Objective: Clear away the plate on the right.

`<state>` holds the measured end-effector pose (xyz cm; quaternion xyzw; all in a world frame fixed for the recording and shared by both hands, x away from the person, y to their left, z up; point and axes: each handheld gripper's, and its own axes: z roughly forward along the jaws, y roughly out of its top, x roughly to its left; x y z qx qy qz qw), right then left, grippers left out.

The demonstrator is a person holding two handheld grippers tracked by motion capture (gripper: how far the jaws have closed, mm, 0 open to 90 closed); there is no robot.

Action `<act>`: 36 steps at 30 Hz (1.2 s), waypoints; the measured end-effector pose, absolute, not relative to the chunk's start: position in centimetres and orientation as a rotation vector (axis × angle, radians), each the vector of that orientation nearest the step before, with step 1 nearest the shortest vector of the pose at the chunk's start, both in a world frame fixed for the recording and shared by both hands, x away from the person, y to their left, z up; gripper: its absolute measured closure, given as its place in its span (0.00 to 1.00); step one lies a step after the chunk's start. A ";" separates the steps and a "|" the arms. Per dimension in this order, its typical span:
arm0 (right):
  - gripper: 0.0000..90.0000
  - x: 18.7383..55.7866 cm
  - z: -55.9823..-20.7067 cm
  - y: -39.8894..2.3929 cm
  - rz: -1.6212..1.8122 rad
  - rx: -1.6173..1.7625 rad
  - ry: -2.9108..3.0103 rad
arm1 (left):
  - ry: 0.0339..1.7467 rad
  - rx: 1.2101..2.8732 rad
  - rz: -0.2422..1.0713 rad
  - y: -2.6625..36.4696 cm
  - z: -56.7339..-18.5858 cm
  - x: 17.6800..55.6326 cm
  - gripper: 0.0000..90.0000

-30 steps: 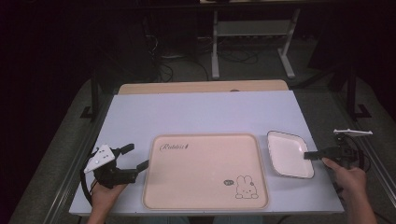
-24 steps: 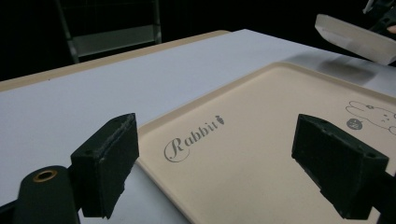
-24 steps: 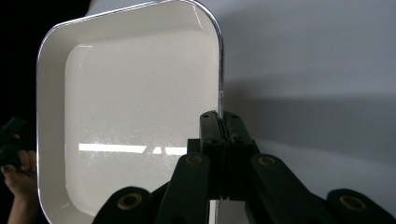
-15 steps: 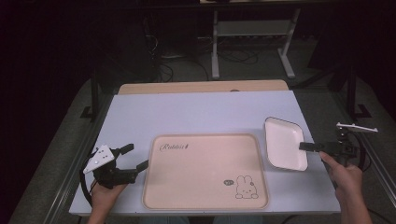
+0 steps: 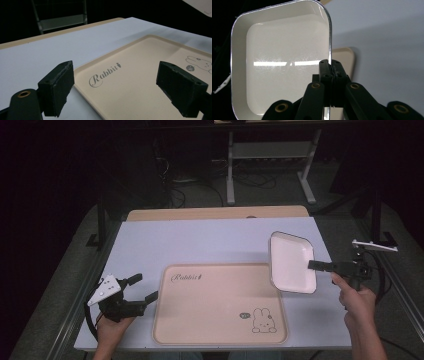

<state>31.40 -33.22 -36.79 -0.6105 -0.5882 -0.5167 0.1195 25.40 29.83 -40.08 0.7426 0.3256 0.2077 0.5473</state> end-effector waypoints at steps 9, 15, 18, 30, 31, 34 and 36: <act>0.98 32.7 -33.3 -29.6 -1.543 -1.728 -1.808 | 0.778 1.751 0.496 30.1 -40.0 25.4 0.16; 0.98 32.9 -32.0 -27.0 -1.568 -1.706 -1.828 | 0.780 1.750 0.494 30.1 -40.1 25.5 0.16; 0.98 32.9 -32.6 -25.4 -1.557 -1.672 -1.826 | 0.780 1.750 0.494 30.1 -40.1 25.5 0.16; 0.98 33.0 -35.8 -20.9 -1.480 -1.704 -1.801 | 0.782 1.749 0.493 30.2 -40.1 25.5 0.16; 0.98 32.9 -36.1 -20.6 -1.480 -1.706 -1.794 | 0.780 1.750 0.494 30.2 -40.1 25.5 0.16; 0.98 32.8 -37.2 -19.6 -1.462 -1.728 -1.783 | 0.778 1.749 0.492 30.2 -40.1 25.5 0.16; 0.98 32.7 -38.0 -18.8 -1.427 -1.748 -1.805 | 0.780 1.752 0.492 30.2 -40.1 25.5 0.16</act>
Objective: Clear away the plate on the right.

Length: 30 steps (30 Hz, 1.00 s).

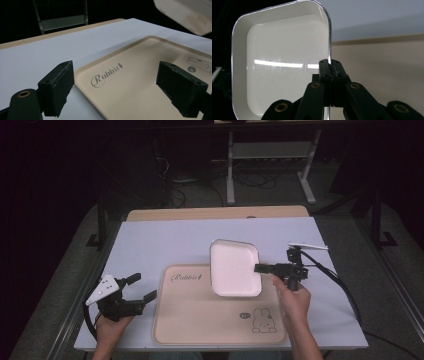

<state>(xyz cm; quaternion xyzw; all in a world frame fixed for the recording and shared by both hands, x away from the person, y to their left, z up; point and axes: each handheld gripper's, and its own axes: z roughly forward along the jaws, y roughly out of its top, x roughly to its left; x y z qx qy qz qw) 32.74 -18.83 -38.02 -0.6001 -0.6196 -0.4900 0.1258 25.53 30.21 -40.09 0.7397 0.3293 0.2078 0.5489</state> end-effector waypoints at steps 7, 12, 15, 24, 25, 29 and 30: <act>0.98 32.6 -41.3 -16.9 -1.346 -1.762 -1.762 | 0.785 1.743 0.493 30.4 -40.1 25.6 0.16; 0.98 32.5 -42.2 -16.2 -1.322 -1.778 -1.766 | 0.785 1.742 0.493 30.5 -40.1 25.5 0.16; 0.98 32.4 -42.3 -16.1 -1.326 -1.782 -1.760 | 0.785 1.743 0.492 30.4 -40.1 25.5 0.16; 0.98 32.1 -43.3 -15.9 -1.308 -1.823 -1.729 | 0.785 1.743 0.495 30.5 -40.0 25.5 0.16; 0.98 32.1 -43.4 -15.8 -1.299 -1.828 -1.731 | 0.783 1.743 0.498 30.5 -40.0 25.5 0.16; 0.98 31.9 -43.7 -15.7 -1.293 -1.837 -1.724 | 0.783 1.741 0.499 30.6 -40.0 25.5 0.16; 0.98 31.9 -43.7 -15.7 -1.292 -1.841 -1.722 | 0.784 1.740 0.498 30.6 -40.0 25.5 0.16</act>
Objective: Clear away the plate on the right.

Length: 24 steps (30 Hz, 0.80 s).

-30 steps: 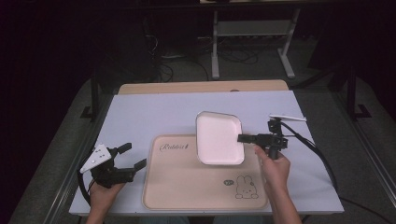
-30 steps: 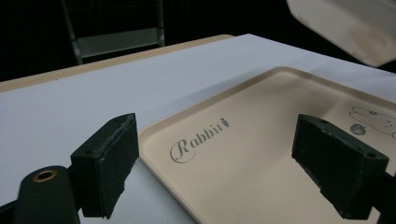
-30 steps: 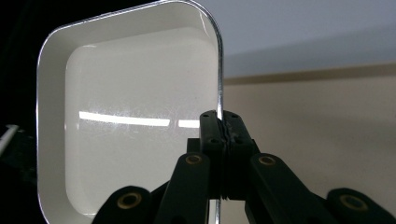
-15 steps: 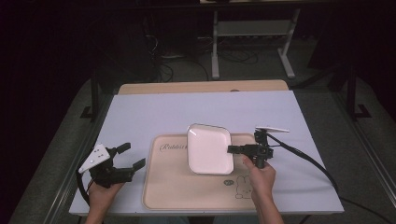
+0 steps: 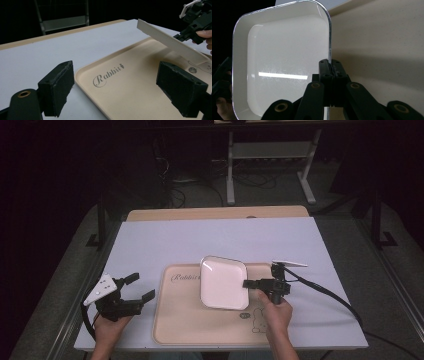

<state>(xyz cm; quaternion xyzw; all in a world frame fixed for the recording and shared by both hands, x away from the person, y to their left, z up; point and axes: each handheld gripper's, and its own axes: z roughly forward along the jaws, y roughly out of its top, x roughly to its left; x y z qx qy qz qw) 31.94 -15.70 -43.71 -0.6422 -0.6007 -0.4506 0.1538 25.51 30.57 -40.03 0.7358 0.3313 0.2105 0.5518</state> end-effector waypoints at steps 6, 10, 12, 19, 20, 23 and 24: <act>0.98 31.8 -44.4 -15.4 -1.275 -1.887 -1.702 | 0.782 1.744 0.498 30.5 -40.0 25.5 0.16; 0.98 31.8 -44.8 -15.2 -1.262 -1.893 -1.695 | 0.782 1.745 0.497 30.6 -40.0 25.5 0.16; 0.98 31.8 -44.8 -15.1 -1.258 -1.904 -1.694 | 0.783 1.741 0.497 30.6 -40.0 25.5 0.16; 0.98 31.7 -44.9 -15.1 -1.248 -1.911 -1.695 | 0.782 1.743 0.497 30.5 -40.0 25.5 0.16; 0.98 31.7 -45.0 -15.1 -1.247 -1.913 -1.698 | 0.781 1.743 0.498 30.5 -40.0 25.5 0.16; 0.98 31.7 -45.1 -15.0 -1.238 -1.922 -1.703 | 0.783 1.741 0.496 30.5 -40.0 25.5 0.16; 0.98 31.7 -45.1 -15.0 -1.235 -1.923 -1.706 | 0.783 1.741 0.497 30.6 -40.0 25.5 0.16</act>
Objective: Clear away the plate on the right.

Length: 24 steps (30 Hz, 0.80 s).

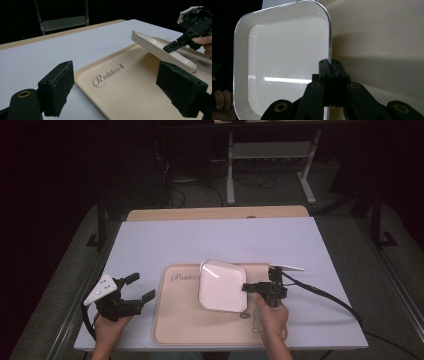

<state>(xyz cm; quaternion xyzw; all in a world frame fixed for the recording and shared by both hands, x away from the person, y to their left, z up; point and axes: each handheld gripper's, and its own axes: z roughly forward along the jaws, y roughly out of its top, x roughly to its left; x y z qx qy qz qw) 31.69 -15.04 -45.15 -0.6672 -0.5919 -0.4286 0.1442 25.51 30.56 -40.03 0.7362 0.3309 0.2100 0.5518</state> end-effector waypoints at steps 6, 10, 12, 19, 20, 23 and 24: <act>0.98 31.5 -45.2 -15.0 -1.231 -1.950 -1.706 | 0.780 1.742 0.499 30.5 -40.0 25.5 0.16; 0.98 31.4 -45.2 -15.0 -1.230 -1.945 -1.715 | 0.782 1.742 0.499 30.5 -40.0 25.5 0.16; 0.97 31.4 -45.2 -15.1 -1.219 -1.960 -1.725 | 0.783 1.742 0.497 30.6 -40.0 25.5 0.16; 0.96 31.3 -45.4 -15.3 -1.216 -1.973 -1.721 | 0.781 1.746 0.494 30.4 -40.1 25.5 0.16; 0.96 31.3 -45.4 -15.3 -1.215 -1.975 -1.719 | 0.781 1.746 0.495 30.4 -40.0 25.5 0.16; 0.96 31.2 -45.6 -15.5 -1.215 -1.981 -1.714 | 0.784 1.744 0.493 30.4 -40.0 25.5 0.16; 0.96 31.2 -45.6 -15.5 -1.215 -1.984 -1.711 | 0.784 1.744 0.494 30.4 -40.0 25.5 0.16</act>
